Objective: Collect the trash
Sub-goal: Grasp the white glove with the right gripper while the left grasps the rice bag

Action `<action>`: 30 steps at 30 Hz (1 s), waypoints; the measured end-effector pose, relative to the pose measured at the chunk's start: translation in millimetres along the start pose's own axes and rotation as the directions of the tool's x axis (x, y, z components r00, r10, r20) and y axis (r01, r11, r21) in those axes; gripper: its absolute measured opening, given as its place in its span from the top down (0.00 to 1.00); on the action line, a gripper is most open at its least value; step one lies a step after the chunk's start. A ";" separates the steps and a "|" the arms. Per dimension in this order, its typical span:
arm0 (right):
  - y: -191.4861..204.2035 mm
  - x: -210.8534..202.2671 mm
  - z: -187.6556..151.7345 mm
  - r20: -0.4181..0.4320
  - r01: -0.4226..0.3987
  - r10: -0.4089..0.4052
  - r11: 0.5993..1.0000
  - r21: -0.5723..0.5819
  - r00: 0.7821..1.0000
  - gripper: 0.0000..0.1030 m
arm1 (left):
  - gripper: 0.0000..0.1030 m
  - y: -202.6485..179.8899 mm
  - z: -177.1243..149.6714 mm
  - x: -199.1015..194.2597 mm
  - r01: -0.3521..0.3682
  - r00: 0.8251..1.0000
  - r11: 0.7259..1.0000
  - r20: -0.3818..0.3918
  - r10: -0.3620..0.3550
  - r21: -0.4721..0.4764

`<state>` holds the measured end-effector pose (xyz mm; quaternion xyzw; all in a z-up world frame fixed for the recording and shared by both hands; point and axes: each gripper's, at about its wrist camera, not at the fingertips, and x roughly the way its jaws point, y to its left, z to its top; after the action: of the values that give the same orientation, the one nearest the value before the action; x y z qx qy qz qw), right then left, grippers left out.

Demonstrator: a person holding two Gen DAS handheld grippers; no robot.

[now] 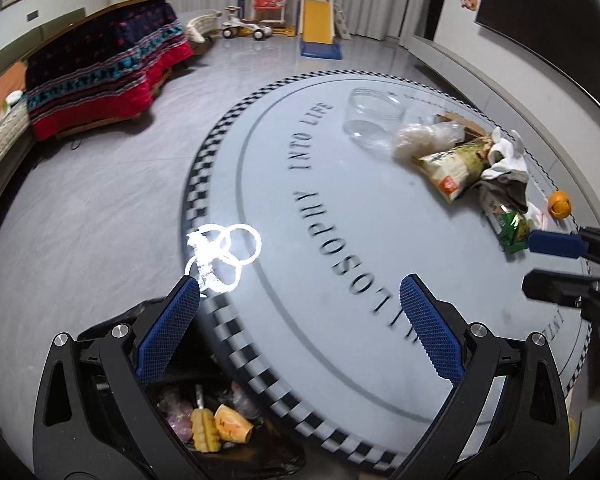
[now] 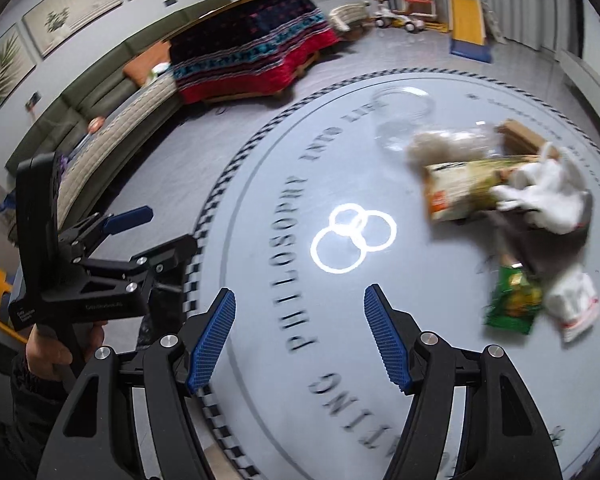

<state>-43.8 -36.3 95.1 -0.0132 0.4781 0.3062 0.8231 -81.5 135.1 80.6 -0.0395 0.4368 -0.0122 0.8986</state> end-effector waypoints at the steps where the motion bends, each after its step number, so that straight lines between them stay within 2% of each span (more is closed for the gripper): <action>1: -11.6 -3.4 3.5 0.009 0.020 -0.020 1.000 0.015 1.000 0.34 | 0.06 -7.1 5.0 3.4 0.008 1.000 1.000 -0.001 -0.008 0.006; 6: -68.6 -12.7 27.0 0.032 0.142 -0.144 0.988 0.066 0.989 0.34 | 0.06 -37.9 31.8 22.0 0.061 0.998 0.998 -0.008 -0.061 0.033; 10: -107.6 -6.8 40.4 0.015 0.223 -0.225 0.971 0.085 0.974 0.34 | 0.06 -67.3 49.4 38.3 0.095 0.995 0.992 -0.021 -0.093 0.082; 16: -134.8 14.8 51.3 -0.034 0.279 -0.278 0.958 0.063 0.960 0.34 | 0.06 -100.5 70.0 66.8 0.126 0.991 0.984 -0.053 -0.120 0.130; 19: -143.4 24.8 57.2 -0.059 0.294 -0.292 0.955 0.043 0.955 0.39 | 0.06 -111.9 77.5 75.6 0.147 0.988 0.978 -0.062 -0.139 0.148; 22: -150.4 36.2 60.1 -0.102 0.288 -0.284 0.957 0.026 0.953 0.51 | 0.06 -117.9 88.3 79.2 0.161 0.987 0.974 -0.057 -0.153 0.157; 24: -153.4 40.9 59.8 -0.124 0.277 -0.272 0.961 0.023 0.954 0.70 | 0.06 -118.2 96.5 83.2 0.164 0.986 0.975 -0.062 -0.156 0.150; 27: -159.4 37.3 60.3 -0.123 0.254 -0.247 0.966 0.046 0.961 0.90 | 0.06 -117.1 105.5 91.0 0.167 0.985 0.977 -0.073 -0.159 0.134; 30: -162.2 22.7 63.0 -0.095 0.241 -0.235 0.968 0.064 0.967 0.92 | 0.06 -120.2 115.5 103.6 0.184 0.980 0.978 -0.094 -0.174 0.100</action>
<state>97.1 -137.1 67.3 -0.0530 0.5195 0.1862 0.8323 74.8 16.4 80.2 -0.0292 0.4681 -0.1185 0.8752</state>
